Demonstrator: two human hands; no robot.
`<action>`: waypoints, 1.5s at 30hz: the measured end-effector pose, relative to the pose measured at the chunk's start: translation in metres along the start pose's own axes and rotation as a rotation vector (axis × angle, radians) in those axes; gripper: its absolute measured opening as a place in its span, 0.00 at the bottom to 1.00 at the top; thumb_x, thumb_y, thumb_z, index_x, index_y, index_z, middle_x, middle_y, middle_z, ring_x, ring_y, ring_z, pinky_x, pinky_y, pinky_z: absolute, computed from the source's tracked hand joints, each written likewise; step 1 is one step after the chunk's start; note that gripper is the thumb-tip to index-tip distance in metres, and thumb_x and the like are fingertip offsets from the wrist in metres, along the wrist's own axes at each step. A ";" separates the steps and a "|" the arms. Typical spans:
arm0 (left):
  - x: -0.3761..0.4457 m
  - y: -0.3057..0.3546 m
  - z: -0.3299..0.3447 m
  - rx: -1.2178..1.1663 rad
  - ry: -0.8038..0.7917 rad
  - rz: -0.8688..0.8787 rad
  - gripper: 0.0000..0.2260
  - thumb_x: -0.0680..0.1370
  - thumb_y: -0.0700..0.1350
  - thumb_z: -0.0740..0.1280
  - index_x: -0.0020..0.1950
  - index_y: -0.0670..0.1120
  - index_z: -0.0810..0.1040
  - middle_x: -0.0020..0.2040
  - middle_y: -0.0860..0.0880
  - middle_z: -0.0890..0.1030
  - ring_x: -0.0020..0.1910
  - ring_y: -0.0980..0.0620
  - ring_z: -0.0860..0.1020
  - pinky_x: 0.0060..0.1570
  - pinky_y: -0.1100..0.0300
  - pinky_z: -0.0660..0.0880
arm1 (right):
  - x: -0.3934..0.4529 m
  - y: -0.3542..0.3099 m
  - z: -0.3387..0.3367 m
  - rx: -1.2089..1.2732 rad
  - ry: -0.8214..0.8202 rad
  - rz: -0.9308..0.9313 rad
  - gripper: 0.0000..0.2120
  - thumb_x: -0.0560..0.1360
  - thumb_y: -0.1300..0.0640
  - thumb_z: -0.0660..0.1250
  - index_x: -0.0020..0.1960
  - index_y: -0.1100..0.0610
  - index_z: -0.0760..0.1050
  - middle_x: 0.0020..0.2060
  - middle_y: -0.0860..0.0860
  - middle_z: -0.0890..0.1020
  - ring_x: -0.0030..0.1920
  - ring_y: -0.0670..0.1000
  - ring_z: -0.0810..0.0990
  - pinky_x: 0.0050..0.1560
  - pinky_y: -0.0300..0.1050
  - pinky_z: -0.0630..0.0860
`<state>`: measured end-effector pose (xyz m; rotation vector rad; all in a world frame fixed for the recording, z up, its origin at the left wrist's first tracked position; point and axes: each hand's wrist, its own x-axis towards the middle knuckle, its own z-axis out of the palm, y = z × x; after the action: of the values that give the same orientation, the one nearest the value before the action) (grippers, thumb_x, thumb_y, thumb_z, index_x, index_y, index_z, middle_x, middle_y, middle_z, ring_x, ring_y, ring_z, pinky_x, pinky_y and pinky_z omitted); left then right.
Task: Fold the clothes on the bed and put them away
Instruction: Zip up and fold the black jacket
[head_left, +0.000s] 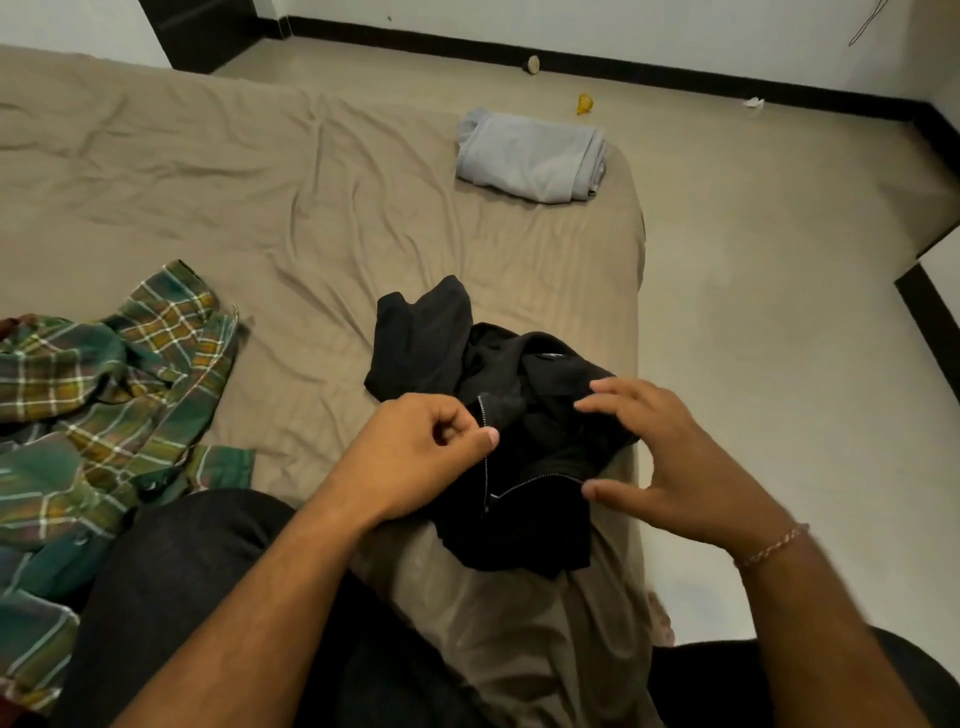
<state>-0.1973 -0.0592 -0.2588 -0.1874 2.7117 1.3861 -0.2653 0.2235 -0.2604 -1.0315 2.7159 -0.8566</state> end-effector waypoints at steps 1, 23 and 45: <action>0.000 -0.001 0.002 0.078 -0.056 -0.035 0.13 0.75 0.61 0.74 0.41 0.52 0.81 0.34 0.53 0.82 0.32 0.59 0.78 0.36 0.59 0.75 | -0.002 0.007 0.007 -0.067 -0.067 0.021 0.29 0.69 0.47 0.80 0.68 0.42 0.75 0.74 0.43 0.68 0.73 0.48 0.67 0.73 0.49 0.69; 0.010 0.016 0.033 -0.205 -0.015 0.154 0.39 0.80 0.44 0.70 0.85 0.58 0.52 0.75 0.61 0.70 0.70 0.66 0.72 0.68 0.71 0.69 | 0.032 -0.014 0.037 0.109 0.154 0.285 0.39 0.81 0.62 0.64 0.83 0.40 0.48 0.72 0.49 0.75 0.62 0.50 0.80 0.64 0.44 0.77; 0.006 0.016 0.036 -0.293 0.053 0.168 0.39 0.75 0.37 0.65 0.83 0.61 0.58 0.65 0.56 0.75 0.51 0.61 0.78 0.50 0.65 0.76 | 0.021 -0.020 0.050 0.080 0.096 -0.004 0.25 0.75 0.47 0.75 0.70 0.45 0.72 0.63 0.41 0.77 0.65 0.43 0.74 0.67 0.46 0.74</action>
<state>-0.2052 -0.0214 -0.2673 -0.0163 2.6036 1.8488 -0.2553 0.1744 -0.2888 -1.0051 2.7322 -1.0329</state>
